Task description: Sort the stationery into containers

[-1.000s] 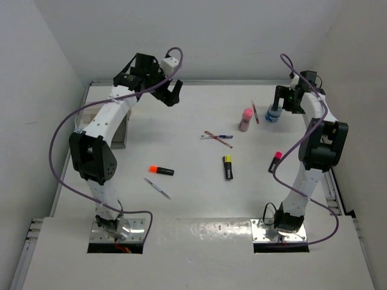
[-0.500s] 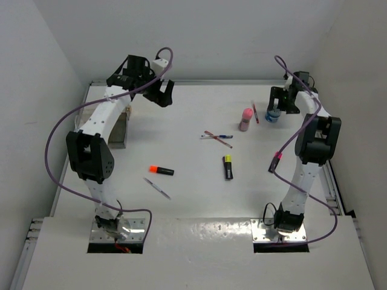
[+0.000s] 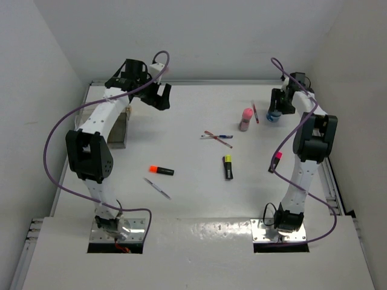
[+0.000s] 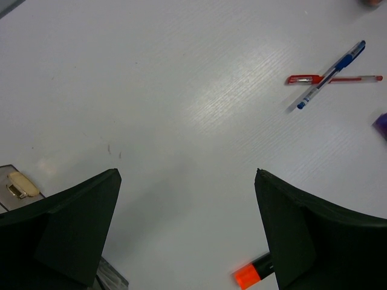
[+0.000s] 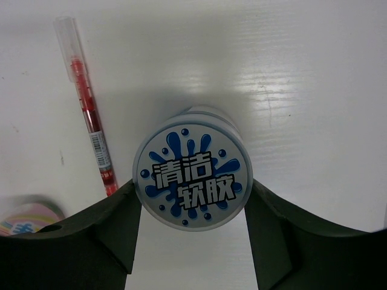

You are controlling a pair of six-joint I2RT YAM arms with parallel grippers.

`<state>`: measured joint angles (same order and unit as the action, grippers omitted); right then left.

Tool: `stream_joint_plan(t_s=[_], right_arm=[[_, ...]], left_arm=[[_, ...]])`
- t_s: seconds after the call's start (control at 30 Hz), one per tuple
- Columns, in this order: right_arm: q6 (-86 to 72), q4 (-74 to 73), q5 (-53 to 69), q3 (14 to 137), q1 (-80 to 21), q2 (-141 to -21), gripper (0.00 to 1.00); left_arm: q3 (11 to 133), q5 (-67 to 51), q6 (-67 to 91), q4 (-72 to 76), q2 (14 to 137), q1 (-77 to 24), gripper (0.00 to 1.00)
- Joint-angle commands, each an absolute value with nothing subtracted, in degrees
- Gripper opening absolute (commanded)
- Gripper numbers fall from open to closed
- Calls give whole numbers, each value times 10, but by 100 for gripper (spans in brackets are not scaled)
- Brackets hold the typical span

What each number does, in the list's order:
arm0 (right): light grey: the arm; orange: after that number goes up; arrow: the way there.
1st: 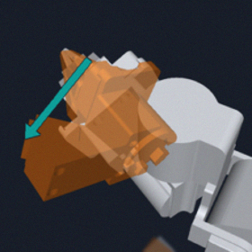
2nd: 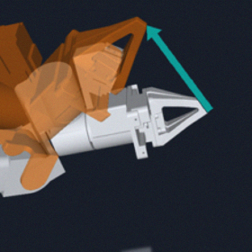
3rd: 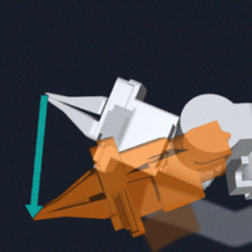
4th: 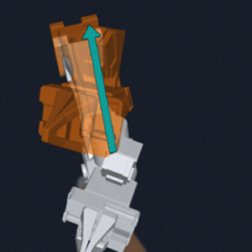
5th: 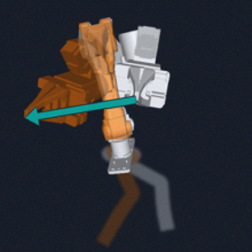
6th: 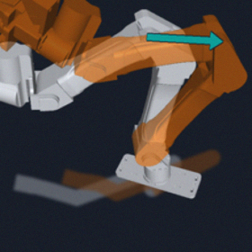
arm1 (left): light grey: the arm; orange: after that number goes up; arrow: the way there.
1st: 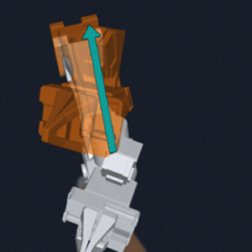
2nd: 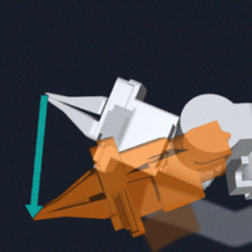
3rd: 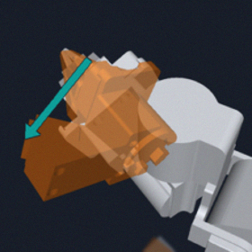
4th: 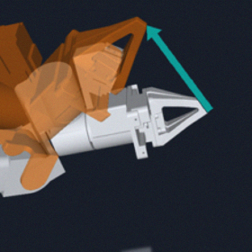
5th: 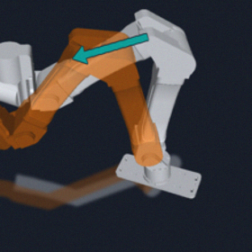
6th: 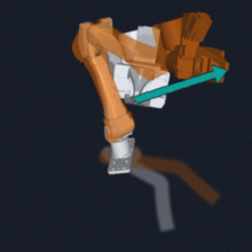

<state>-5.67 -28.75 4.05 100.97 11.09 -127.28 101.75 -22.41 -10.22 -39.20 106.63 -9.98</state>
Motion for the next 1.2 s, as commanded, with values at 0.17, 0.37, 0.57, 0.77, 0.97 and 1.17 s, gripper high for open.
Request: stream_joint_plan(t_s=[0.17,0.37,0.57,0.77,0.97,1.17], right_arm=[[-23,-279,47,987,137,-1145,26],[15,-323,119,1008,145,-1024,7],[66,-373,200,1034,46,-951,6],[96,-363,205,1007,-120,-957,6],[62,-293,197,984,-253,-1040,6],[48,-230,158,970,-325,-1129,5]], left_arm=[[1008,-243,-87,-361,1043,-81,100],[1005,-263,-64,-349,1027,-48,100],[974,-286,-54,-343,991,-8,100],[956,-292,-50,-339,945,52,100],[890,-330,-31,-316,878,104,100],[835,-321,-41,-328,832,133,100]])
